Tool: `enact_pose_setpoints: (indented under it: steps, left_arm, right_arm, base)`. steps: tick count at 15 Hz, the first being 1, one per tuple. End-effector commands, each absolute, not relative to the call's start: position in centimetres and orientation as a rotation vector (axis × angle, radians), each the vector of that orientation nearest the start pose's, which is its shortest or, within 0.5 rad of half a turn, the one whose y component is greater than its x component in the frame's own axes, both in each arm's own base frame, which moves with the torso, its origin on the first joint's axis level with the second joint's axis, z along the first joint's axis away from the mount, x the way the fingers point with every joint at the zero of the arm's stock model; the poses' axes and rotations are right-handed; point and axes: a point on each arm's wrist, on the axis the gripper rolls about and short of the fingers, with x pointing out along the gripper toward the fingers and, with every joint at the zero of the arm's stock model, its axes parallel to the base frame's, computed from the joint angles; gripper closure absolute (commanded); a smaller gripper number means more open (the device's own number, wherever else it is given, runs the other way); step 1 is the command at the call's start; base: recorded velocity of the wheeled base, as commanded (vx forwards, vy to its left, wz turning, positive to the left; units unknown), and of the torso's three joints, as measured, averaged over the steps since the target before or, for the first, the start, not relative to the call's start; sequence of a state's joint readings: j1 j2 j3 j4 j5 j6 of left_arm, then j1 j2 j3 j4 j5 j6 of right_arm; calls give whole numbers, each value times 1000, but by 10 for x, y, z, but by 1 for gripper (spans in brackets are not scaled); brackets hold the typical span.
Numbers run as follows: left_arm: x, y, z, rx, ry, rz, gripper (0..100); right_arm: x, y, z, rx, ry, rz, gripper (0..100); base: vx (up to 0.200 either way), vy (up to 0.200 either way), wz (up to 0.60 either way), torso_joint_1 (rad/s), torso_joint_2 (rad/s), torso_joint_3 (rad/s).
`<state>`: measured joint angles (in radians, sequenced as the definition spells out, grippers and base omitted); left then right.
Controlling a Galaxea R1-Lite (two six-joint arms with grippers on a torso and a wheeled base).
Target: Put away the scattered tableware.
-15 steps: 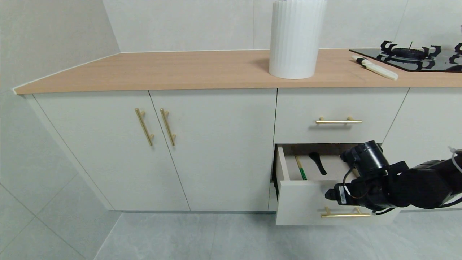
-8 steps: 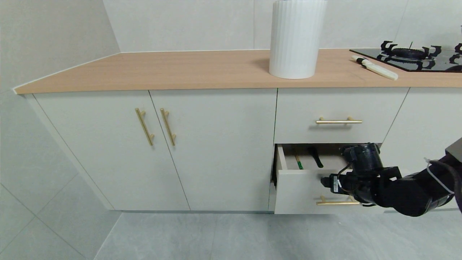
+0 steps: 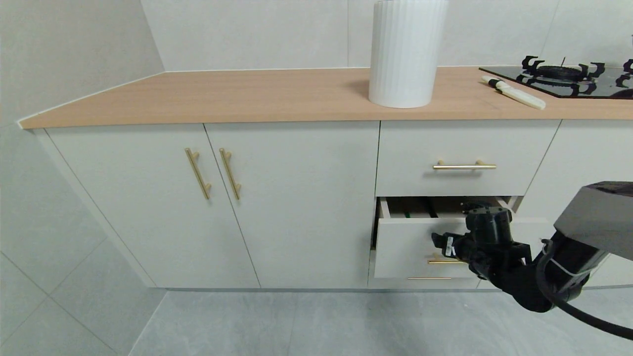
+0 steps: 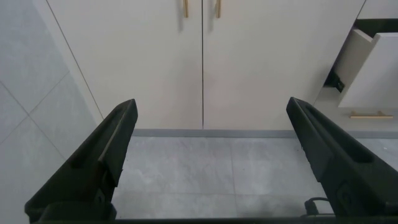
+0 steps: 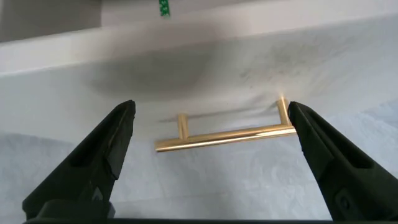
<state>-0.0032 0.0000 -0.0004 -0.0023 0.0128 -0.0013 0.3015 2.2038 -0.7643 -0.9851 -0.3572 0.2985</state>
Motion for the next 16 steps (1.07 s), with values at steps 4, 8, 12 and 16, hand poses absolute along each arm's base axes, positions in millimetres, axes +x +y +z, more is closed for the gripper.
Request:
enact_pose_setpoints:
  steps: [4,8,12,16]
  left_arm:
    - [-23,0,76,-2,-2,11,0]
    - [-23,0,76,-2,-3,11,0]
    - [-23,0,76,-2,-2,11,0]
    - [-23,0,76,-2,-2,9,0]
  right_arm:
    - [372,91,7,171,331,-167,0]
    - [392,83,1,195,263,-232,0]
    - [405,73,1,213,198,-278,0]
    - [412,73,2,221,175,-286,0]
  base:
    - [0,0,0,0,0,0]
    - [0,0,0,0,0,0]
    - [0,0,0,0,0,0]
    - [0,0,0,0,0,0]
